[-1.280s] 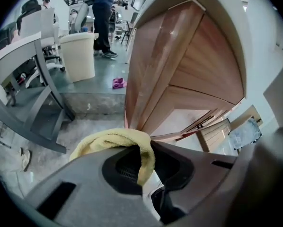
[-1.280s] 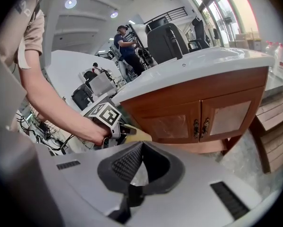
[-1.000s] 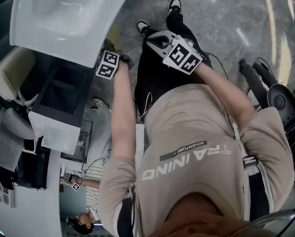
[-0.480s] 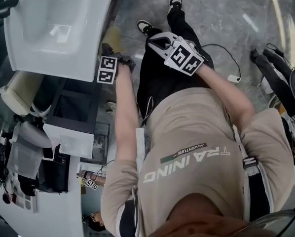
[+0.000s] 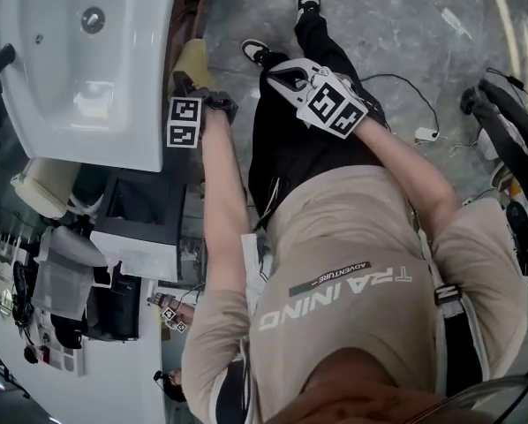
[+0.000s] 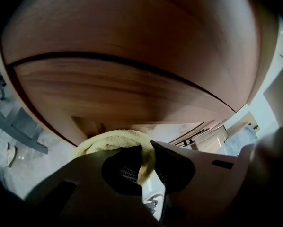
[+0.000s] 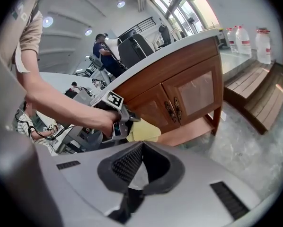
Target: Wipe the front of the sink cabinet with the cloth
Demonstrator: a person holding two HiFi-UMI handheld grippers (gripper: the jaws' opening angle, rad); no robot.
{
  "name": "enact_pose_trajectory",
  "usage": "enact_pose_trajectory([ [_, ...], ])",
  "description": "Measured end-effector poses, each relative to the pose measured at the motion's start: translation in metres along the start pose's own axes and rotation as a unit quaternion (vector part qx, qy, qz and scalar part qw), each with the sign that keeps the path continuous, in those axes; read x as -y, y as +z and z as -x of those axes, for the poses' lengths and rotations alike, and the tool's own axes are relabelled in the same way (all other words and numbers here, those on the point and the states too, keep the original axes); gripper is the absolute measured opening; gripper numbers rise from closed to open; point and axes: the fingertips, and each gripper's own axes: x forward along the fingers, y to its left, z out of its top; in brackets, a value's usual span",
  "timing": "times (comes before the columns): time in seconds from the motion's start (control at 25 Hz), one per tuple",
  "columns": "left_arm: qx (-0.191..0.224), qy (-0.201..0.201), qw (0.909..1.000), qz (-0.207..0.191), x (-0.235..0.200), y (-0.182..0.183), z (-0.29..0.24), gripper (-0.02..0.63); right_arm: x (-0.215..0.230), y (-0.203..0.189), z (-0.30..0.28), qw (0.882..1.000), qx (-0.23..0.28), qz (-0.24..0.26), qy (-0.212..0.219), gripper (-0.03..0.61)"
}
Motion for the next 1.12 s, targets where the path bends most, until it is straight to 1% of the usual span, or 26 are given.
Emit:
enact_pose_trajectory([
  [0.2, 0.013, -0.007, 0.9999, -0.001, 0.034, -0.001, -0.012, 0.043, 0.024, -0.008, 0.013, 1.000, 0.004, -0.012, 0.000, 0.012],
  [0.36, 0.013, -0.017, 0.9995, -0.025, 0.070, -0.001, -0.022, 0.043, 0.051, -0.009, 0.029, 1.000, 0.005, -0.025, -0.006, 0.012],
  [0.56, 0.017, -0.018, 0.9992, -0.030, 0.111, -0.005, -0.031, 0.043, 0.085, -0.010, 0.054, 0.999, 0.013, -0.043, -0.021, 0.012],
  [0.64, 0.018, -0.008, 0.9993, -0.031, 0.119, -0.005, -0.031, 0.043, 0.093, -0.009, 0.062, 0.999, 0.014, -0.045, -0.021, 0.012],
  [0.76, 0.018, 0.003, 0.9997, -0.017, 0.127, -0.007, -0.031, 0.043, 0.109, -0.007, 0.070, 0.998, 0.015, -0.049, -0.021, 0.012],
  [0.88, 0.004, -0.002, 0.9995, -0.031, 0.142, -0.013, -0.039, 0.043, 0.125, -0.005, 0.074, 0.998, 0.016, -0.055, -0.022, 0.012],
  [0.92, 0.001, 0.000, 0.9996, -0.027, 0.145, -0.015, -0.042, 0.043, 0.129, -0.004, 0.074, 0.998, 0.016, -0.056, -0.020, 0.012],
  [1.04, 0.008, 0.020, 0.9997, 0.013, 0.147, -0.017, -0.047, 0.043, 0.141, -0.002, 0.077, 0.998, 0.017, -0.057, -0.017, 0.012],
  [1.12, 0.010, 0.028, 0.9994, 0.017, 0.149, -0.019, -0.050, 0.043, 0.149, 0.000, 0.079, 0.998, 0.017, -0.060, -0.017, 0.012],
])
